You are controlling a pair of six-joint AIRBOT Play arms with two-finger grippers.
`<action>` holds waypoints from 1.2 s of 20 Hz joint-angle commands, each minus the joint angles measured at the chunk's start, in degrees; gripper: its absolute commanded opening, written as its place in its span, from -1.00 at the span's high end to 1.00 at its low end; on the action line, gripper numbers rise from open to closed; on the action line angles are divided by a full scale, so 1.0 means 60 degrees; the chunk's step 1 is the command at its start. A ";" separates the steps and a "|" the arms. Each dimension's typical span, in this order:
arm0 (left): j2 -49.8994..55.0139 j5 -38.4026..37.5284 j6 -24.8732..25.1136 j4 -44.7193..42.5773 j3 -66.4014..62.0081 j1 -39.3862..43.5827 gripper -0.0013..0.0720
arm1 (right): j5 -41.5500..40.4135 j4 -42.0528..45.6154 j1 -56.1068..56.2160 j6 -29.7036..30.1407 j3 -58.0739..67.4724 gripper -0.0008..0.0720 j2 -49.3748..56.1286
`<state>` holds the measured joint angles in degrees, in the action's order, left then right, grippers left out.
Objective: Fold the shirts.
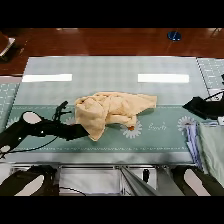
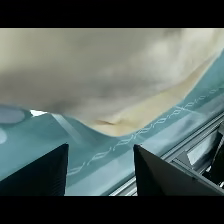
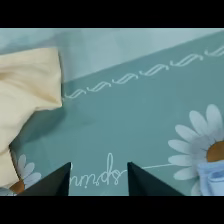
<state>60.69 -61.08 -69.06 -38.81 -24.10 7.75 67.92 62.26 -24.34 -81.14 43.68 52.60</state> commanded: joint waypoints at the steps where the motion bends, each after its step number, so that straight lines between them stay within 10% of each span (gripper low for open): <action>1: 0.0965 0.1421 0.0219 0.0962 0.0036 0.0998 -0.41 | -0.0361 -0.0594 -0.0255 0.0401 -0.1126 -0.14 -0.0215; 10: 0.1858 0.4233 0.0044 0.1475 -0.0685 0.2342 -0.40 | -0.0280 -0.1679 -0.0229 0.0743 -0.2521 -0.14 -0.0211; 11: 0.2040 0.4102 0.0040 0.1475 -0.0976 0.2339 -0.28 | -0.0280 -0.1705 -0.0015 0.0794 -0.2656 -0.14 -0.0211; 13: 0.2222 0.3734 0.0160 0.1475 -0.1523 0.2328 0.92 | -0.0331 -0.1734 0.0874 0.0663 -0.2758 -0.14 -0.0211; 24: 0.2189 0.2266 0.0441 0.1468 -0.2659 0.2109 0.90 | -0.3315 -0.3810 0.5297 -0.0149 -0.2058 -0.11 0.2659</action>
<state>73.82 -45.32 -66.57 -30.11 -39.35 20.95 52.03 44.34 2.96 -82.74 29.06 62.46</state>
